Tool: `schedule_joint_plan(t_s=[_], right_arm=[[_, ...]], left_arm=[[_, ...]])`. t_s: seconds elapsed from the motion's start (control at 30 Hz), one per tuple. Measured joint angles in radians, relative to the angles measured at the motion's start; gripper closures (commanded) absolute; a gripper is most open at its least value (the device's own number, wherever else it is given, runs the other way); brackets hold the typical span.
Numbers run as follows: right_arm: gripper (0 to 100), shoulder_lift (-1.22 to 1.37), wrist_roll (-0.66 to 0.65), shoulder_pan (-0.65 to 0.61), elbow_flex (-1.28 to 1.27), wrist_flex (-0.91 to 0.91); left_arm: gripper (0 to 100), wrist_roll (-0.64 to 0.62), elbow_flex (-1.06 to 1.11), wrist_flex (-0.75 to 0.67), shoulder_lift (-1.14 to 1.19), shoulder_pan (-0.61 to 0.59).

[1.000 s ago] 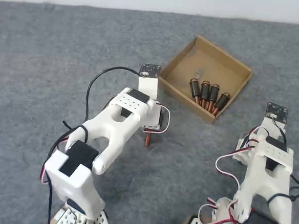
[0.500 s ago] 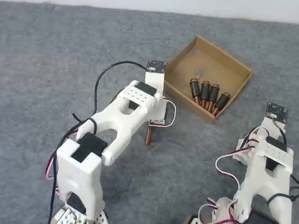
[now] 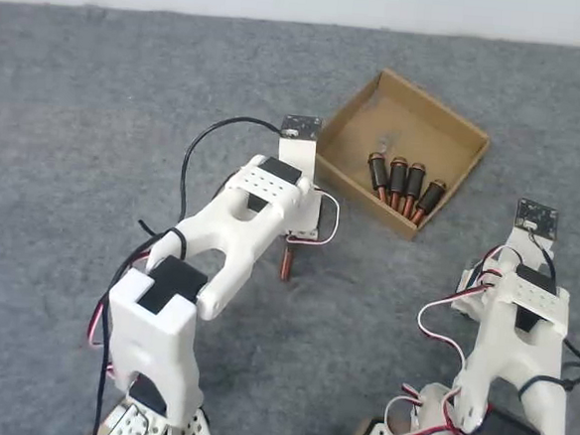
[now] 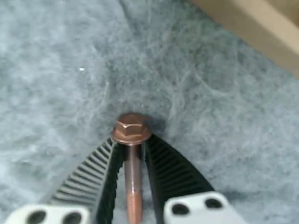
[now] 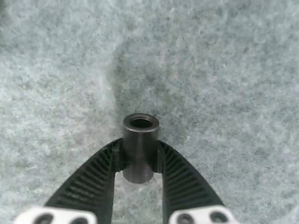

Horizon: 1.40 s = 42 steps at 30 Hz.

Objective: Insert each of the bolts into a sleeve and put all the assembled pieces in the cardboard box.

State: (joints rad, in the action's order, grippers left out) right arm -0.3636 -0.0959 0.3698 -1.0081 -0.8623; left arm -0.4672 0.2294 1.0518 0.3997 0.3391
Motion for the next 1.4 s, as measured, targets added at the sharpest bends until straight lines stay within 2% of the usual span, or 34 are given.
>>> schedule_joint_plan(t_s=[0.23,0.57,0.77,1.1,1.4], right_arm=[[99.1,0.000,0.000,0.000,0.000,0.000],[99.1,0.000,0.000,-0.002,0.000,0.009],[99.1,0.000,0.000,-0.026,0.000,0.071],[99.0,0.000,0.000,-0.123,0.000,0.486],[98.9,0.000,0.000,-0.160,-0.003,0.914]], left_arm=[[99,0.000,0.060,-0.005,-0.074,-0.072],[99,0.000,0.347,-0.160,-0.354,-0.094],[99,0.003,0.417,-0.164,-0.459,-0.189],[99,0.000,0.451,-0.176,-0.479,-0.385],[99,0.000,0.594,-0.428,-0.479,-0.431]])
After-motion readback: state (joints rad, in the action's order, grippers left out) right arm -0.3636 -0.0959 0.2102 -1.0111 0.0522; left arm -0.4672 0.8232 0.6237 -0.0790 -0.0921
